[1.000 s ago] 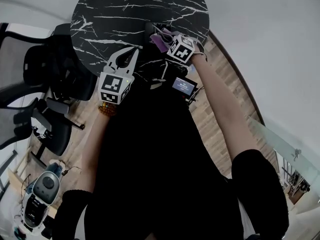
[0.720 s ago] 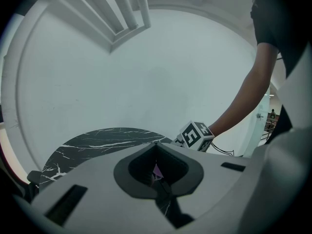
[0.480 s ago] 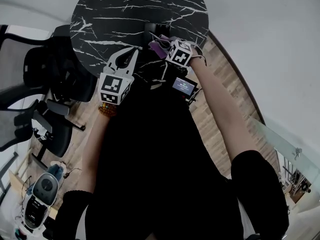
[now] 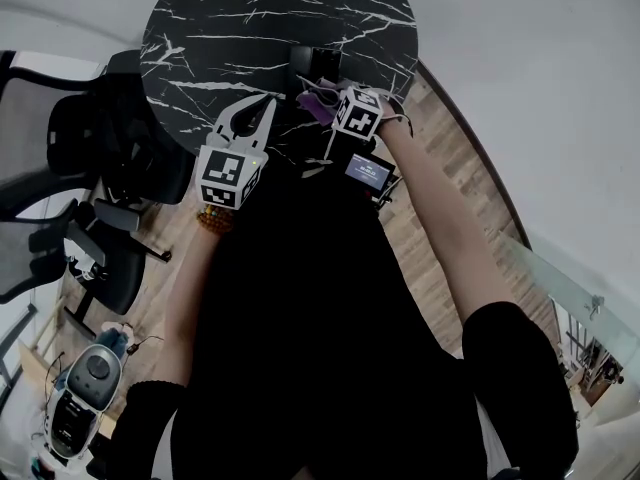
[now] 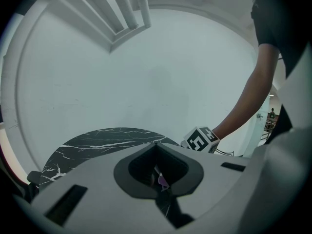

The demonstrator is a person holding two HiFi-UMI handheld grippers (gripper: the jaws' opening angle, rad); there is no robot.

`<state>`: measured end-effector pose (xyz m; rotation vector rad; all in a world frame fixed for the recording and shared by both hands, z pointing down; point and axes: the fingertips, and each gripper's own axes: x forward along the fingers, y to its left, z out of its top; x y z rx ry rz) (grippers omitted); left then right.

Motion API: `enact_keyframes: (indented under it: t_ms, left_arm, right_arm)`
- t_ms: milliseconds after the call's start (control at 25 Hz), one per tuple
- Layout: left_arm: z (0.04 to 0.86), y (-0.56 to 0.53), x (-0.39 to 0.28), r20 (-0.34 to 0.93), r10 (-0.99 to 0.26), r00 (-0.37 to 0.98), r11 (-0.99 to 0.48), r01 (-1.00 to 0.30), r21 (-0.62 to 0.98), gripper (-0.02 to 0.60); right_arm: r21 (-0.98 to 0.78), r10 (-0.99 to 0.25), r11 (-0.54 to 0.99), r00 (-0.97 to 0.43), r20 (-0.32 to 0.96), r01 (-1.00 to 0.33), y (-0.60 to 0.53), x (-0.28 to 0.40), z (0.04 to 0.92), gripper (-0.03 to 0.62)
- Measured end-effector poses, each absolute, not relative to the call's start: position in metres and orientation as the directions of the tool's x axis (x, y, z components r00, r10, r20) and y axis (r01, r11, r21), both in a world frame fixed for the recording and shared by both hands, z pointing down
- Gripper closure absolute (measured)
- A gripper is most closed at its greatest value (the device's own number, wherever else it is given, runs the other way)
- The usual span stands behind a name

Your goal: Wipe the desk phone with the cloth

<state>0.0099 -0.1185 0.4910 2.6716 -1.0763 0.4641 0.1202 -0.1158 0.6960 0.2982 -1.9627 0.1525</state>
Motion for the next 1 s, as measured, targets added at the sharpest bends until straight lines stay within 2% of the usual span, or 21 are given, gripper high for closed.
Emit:
enact_keyframes:
  t_ms: [640, 840, 1000]
  left_arm:
    - [0.491, -0.118, 0.007, 0.370, -0.636, 0.677, -0.702, -0.707, 0.088, 0.569]
    - [0.493, -0.117, 0.008, 0.373, -0.633, 0.679, -0.703, -0.705, 0.090, 0.569]
    - [0.491, -0.116, 0.009, 0.369, -0.630, 0.683, -0.709, -0.700, 0.086, 0.569]
  right_arm:
    - [-0.010, -0.083, 0.970, -0.370, 0.925, -0.242, -0.090, 0.114, 0.707, 0.533]
    - [-0.036, -0.077, 0.960, -0.387, 0.919, -0.276, -0.087, 0.114, 0.709, 0.533]
    - [-0.123, -0.065, 0.916, -0.442, 0.895, -0.382, -0.086, 0.113, 0.708, 0.531]
